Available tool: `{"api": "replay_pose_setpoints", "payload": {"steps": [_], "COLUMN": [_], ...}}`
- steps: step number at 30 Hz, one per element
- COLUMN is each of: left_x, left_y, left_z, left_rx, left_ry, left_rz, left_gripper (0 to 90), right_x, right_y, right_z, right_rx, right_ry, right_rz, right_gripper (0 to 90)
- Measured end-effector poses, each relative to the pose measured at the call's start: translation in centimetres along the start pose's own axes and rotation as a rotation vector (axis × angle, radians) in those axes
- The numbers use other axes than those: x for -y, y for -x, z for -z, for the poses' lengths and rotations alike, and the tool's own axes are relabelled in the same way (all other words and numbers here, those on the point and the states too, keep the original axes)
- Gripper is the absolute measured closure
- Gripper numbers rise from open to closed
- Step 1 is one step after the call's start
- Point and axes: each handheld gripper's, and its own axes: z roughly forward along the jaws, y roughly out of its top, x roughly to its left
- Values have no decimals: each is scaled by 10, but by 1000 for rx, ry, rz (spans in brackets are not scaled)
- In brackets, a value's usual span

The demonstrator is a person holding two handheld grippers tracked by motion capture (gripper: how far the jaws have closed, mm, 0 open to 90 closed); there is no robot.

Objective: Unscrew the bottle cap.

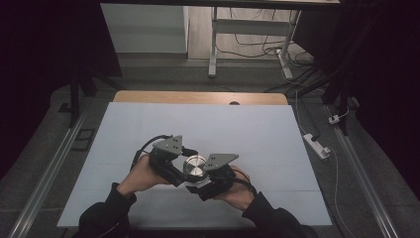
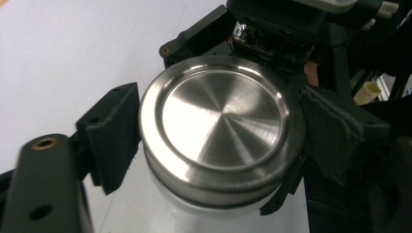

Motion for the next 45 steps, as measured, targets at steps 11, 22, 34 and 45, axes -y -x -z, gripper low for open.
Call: {"api": "replay_pose_setpoints", "payload": {"steps": [11, 22, 34, 45], "left_x": [-7, -14, -4, -7], "left_y": [9, 20, 7, 10], "left_z": [-11, -25, -5, -14], "left_rx": [-136, -307, -39, -129], "left_ry": [19, 29, 30, 44], "left_rz": [91, 192, -15, 88], "left_gripper": [204, 201, 180, 200], "right_x": [1, 4, -2, -1], "right_y": [6, 12, -1, 2], "right_z": [2, 3, 4, 2], "right_rx": [54, 148, 15, 47], "right_ry": [-5, -4, 22, 15], "right_rz": [-47, -120, 6, -49], "right_gripper": [149, 149, 149, 149]}}
